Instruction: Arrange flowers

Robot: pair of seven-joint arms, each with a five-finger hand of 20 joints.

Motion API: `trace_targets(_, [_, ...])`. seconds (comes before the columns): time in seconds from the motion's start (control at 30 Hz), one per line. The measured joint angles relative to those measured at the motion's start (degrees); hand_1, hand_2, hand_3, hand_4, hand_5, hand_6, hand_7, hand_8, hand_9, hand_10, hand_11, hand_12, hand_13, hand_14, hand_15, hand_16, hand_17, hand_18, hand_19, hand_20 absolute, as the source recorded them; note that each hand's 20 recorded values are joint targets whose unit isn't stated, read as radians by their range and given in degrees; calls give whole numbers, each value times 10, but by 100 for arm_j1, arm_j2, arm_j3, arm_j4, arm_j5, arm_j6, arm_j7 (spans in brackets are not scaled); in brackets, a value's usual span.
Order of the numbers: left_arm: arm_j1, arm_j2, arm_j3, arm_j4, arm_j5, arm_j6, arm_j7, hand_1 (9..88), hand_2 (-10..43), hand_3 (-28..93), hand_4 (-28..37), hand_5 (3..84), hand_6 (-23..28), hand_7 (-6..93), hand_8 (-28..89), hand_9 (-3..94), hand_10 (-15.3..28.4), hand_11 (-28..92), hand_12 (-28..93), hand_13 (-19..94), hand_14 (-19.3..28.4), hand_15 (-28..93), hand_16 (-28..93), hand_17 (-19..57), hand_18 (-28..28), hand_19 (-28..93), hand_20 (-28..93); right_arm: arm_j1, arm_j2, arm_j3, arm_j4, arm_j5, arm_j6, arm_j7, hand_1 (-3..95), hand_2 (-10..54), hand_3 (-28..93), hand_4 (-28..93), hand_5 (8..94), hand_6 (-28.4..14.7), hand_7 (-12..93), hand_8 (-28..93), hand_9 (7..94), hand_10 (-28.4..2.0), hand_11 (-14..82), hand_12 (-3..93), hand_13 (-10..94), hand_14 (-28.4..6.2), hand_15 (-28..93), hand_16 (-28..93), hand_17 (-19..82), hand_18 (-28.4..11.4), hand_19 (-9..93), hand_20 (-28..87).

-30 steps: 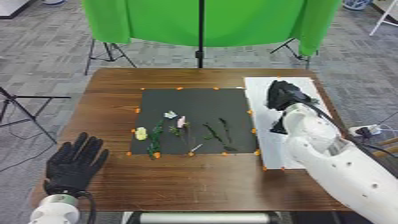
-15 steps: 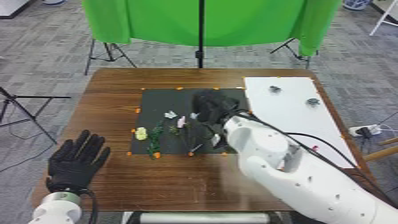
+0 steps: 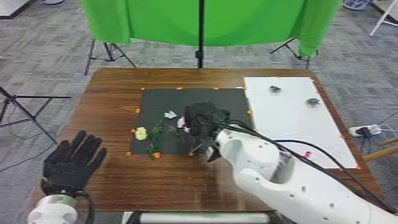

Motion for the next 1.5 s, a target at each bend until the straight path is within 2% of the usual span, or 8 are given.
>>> trace_targets(0.33, [-133,-1,84,80,-210,20,8,307,190,765,-238,528,99,222,-98,441,164,268,127,312,153,432,-78,-44,132,328,151,-24,-116,243,419,-77,-132,-291,629,-95,647,-283,650,-15,148,-113,681,-140,147,169,649,-85,356,365,254,-217,750,318])
trace_targets(0.53, [-147,-1,90,96,-355,-102,8,307,189,763,-240,528,98,222,-99,441,164,266,128,313,152,427,-77,-43,133,327,149,-130,-55,301,230,-25,-411,-13,603,-95,667,-283,621,-23,144,-117,644,-145,132,152,638,-91,369,349,247,-221,749,314])
trace_targets(0.73, [-195,0,101,128,-359,-102,14,308,188,761,-240,528,98,222,-98,441,164,263,128,314,151,425,-75,-43,133,326,149,-271,-29,609,180,92,-516,62,538,-95,730,-283,575,-40,131,-112,593,-155,124,144,607,-119,431,255,244,-227,754,293])
trace_targets(0.83, [-198,0,106,128,-354,-102,14,308,188,761,-240,527,98,222,-98,442,165,262,128,314,151,424,-74,-43,133,326,149,-441,-8,934,38,161,-497,118,462,-95,756,-281,541,-54,117,-108,554,-175,113,140,558,-148,438,168,236,-232,751,275])
trace_targets(1.03, [-213,-13,116,128,-331,-102,14,307,188,760,-239,527,98,221,-99,442,164,262,128,314,151,423,-73,-42,133,325,149,-931,121,1942,-257,281,83,481,345,2,758,-238,481,-77,98,-94,420,-205,81,130,332,-198,223,132,147,-215,642,202])
trace_targets(1.2, [-180,-26,90,107,-336,-96,56,308,188,761,-240,527,98,220,-98,442,164,262,129,315,151,424,-73,-41,132,324,149,-1047,532,2732,162,305,486,850,360,-22,782,-246,454,-77,109,-98,372,-193,90,117,257,-195,134,138,89,-199,557,163])
trace_targets(1.3, [-133,-30,46,85,-345,-82,103,307,188,761,-241,524,98,218,-98,440,165,262,129,314,151,424,-73,-42,132,325,150,-1052,759,3269,771,603,474,1146,405,-91,803,-277,419,-64,136,-114,344,-166,100,102,237,-184,86,151,61,-190,523,142])
trace_targets(1.5, [-95,-30,3,83,-339,-103,121,305,189,761,-244,514,96,211,-96,436,164,259,129,310,152,421,-72,-43,132,323,150,-1023,1205,3542,1828,1285,843,1327,494,-95,699,-283,290,-33,164,-130,282,-111,105,86,235,-161,43,177,70,-178,453,109])
